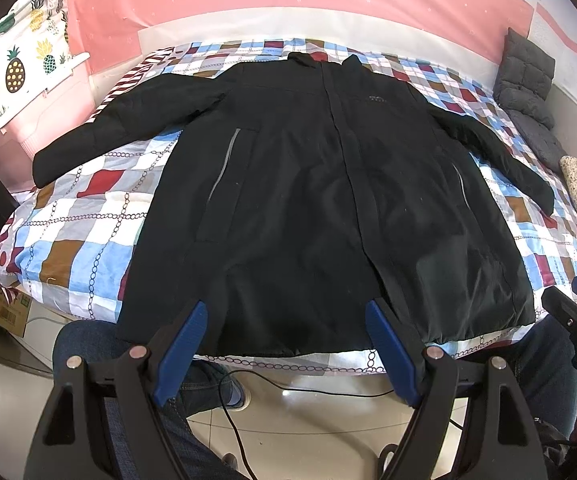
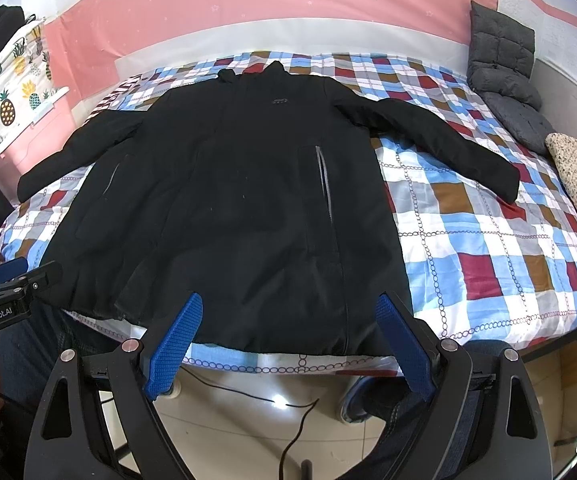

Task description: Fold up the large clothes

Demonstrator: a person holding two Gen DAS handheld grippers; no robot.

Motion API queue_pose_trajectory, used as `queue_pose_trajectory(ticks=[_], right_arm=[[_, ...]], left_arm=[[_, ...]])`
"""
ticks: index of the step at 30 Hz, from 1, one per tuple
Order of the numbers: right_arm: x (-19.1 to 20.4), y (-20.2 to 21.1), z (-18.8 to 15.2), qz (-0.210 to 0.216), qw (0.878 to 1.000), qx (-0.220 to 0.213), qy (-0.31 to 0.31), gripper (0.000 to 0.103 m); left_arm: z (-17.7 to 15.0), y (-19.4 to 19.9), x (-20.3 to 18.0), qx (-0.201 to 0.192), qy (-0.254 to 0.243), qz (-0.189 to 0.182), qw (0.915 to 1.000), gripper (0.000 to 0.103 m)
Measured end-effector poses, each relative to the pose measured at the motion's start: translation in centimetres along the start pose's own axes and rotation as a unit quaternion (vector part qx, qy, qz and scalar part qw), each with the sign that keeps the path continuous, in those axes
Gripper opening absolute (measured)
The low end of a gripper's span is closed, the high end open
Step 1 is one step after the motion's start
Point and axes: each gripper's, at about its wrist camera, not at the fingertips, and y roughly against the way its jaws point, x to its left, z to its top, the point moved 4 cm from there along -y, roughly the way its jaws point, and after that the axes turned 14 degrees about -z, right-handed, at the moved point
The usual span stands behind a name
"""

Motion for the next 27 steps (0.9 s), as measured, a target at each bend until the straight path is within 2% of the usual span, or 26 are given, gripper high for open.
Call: queue_pose_trajectory(ticks=[27], right_arm=[[0.04,-0.03,0.13,-0.001,1.000,0.002,0.001,0.089]], left_arm=[[-0.26,-0.29,0.02,0.003,0.000,0.000,1.0000,0.083]])
